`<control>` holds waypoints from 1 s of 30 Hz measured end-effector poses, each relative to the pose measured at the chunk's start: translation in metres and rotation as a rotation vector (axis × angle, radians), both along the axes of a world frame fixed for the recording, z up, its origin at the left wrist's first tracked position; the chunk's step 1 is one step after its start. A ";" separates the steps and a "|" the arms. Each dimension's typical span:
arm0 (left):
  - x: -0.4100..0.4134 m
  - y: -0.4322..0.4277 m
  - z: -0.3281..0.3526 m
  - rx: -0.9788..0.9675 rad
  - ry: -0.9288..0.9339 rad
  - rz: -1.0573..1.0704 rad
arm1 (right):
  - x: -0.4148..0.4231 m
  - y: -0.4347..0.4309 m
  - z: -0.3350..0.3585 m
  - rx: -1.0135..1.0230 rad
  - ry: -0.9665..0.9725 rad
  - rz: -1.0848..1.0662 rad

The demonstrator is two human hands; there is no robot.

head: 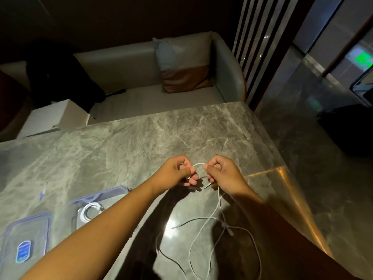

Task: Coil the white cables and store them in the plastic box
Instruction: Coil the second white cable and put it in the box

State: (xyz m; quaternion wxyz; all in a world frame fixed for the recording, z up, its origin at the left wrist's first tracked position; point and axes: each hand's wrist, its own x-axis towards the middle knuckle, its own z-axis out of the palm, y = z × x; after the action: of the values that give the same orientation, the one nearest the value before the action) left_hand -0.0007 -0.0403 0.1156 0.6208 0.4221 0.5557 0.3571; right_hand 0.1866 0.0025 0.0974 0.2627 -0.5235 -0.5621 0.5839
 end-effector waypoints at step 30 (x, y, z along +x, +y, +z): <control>-0.046 -0.208 0.194 0.186 -0.253 0.043 | -0.072 -0.159 0.240 0.690 0.026 0.389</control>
State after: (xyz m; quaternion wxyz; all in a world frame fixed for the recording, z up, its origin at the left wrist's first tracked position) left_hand -0.0467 -0.2484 0.3098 0.6362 0.4177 0.4466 0.4705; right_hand 0.1149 -0.1563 0.3378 0.3150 -0.2808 -0.8106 0.4059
